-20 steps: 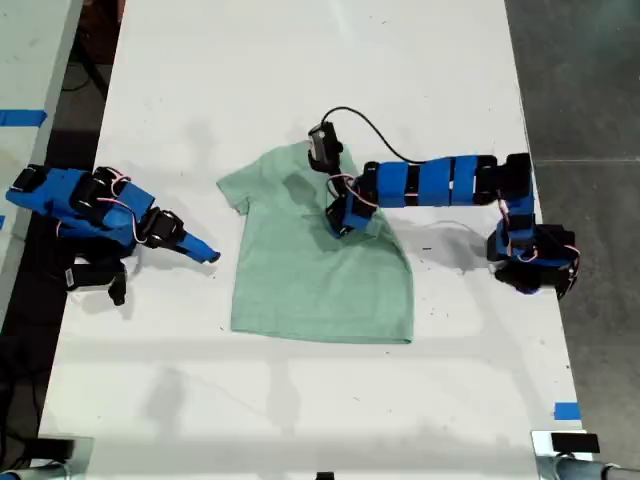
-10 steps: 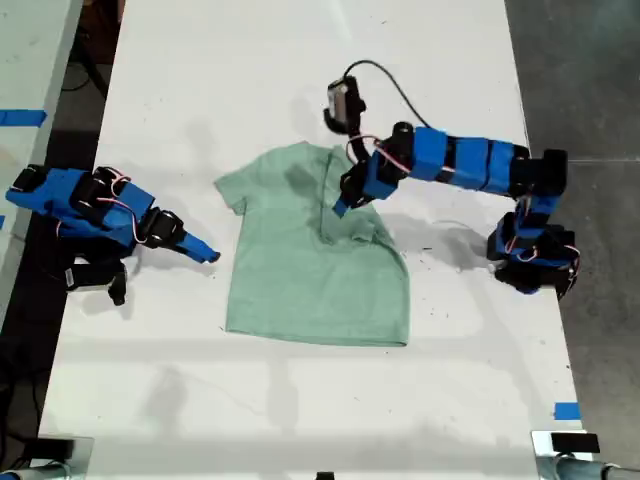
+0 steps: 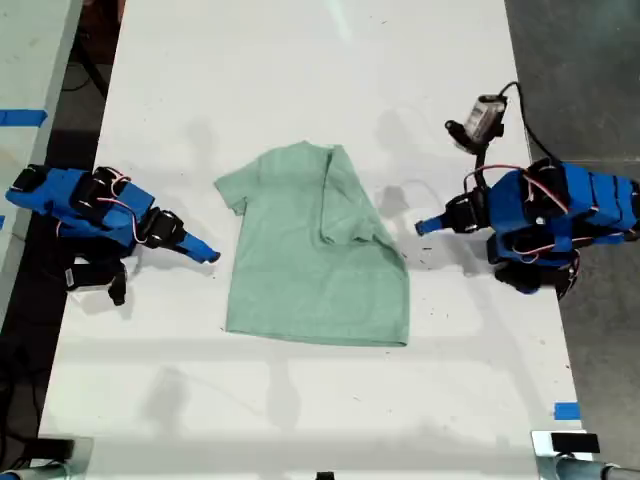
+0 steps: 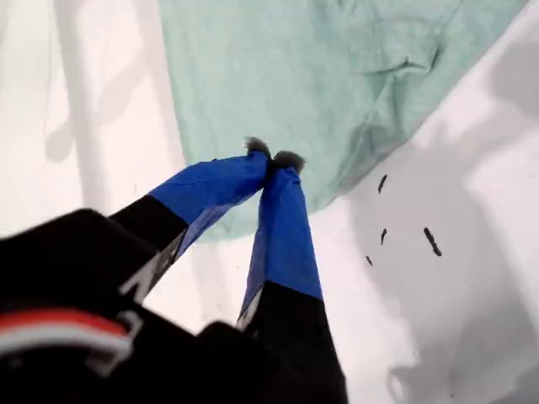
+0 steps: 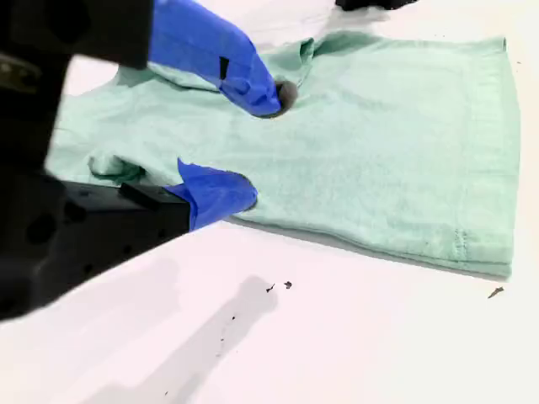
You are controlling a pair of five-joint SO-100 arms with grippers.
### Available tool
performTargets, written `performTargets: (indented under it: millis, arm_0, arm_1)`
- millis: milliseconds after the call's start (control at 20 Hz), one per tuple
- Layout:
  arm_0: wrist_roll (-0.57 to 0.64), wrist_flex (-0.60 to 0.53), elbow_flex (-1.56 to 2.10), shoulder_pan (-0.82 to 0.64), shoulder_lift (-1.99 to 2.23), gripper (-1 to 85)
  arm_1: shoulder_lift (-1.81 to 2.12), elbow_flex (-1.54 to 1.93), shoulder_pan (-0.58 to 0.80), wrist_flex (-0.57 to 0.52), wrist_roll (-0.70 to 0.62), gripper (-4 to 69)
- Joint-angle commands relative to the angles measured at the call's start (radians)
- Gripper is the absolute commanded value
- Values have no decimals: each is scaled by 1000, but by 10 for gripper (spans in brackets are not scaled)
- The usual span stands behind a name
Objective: Fold t shirt
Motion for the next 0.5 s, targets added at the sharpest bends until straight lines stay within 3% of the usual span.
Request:
performTargets:
  millis: [0,450]
  arm_0:
    - [6,2,-11,-23,8,142]
    - [5,2,-12,-21,8,143]
  arm_1:
    - [377,341,-28,29,49,16]
    - [367,560,104,54,-118,42]
